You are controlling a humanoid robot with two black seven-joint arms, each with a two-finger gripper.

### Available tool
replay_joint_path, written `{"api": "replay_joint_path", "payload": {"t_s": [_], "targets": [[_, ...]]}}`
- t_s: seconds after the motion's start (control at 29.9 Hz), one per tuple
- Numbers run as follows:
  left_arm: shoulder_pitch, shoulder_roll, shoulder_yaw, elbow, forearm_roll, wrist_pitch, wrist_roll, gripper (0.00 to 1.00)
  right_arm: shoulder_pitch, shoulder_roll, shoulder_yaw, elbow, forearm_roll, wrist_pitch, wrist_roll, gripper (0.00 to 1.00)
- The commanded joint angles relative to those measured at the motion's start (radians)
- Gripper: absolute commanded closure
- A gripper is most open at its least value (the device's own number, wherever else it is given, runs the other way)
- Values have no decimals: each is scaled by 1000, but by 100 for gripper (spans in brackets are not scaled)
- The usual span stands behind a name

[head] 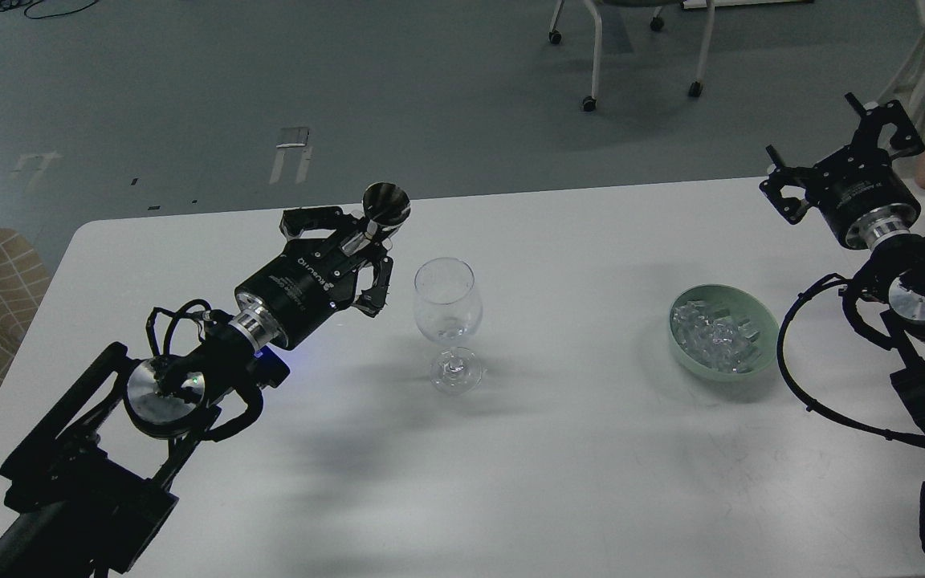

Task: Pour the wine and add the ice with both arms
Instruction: 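Tilt the jigger with the left gripper to pour into the glass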

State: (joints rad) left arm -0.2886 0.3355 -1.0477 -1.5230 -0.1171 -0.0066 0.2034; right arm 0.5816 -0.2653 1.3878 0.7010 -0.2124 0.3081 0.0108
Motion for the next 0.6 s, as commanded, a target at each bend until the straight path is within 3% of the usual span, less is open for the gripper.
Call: {"api": "replay_joint_path", "payload": {"t_s": [0.0, 0.57], "targets": [[-4, 0, 0, -2, 33, 2, -1, 88, 0, 0, 2, 0, 1, 0, 0, 0], [-18, 0, 14, -39, 151, 2, 14, 88, -6, -6, 7, 2, 2, 3, 0, 0]]}}
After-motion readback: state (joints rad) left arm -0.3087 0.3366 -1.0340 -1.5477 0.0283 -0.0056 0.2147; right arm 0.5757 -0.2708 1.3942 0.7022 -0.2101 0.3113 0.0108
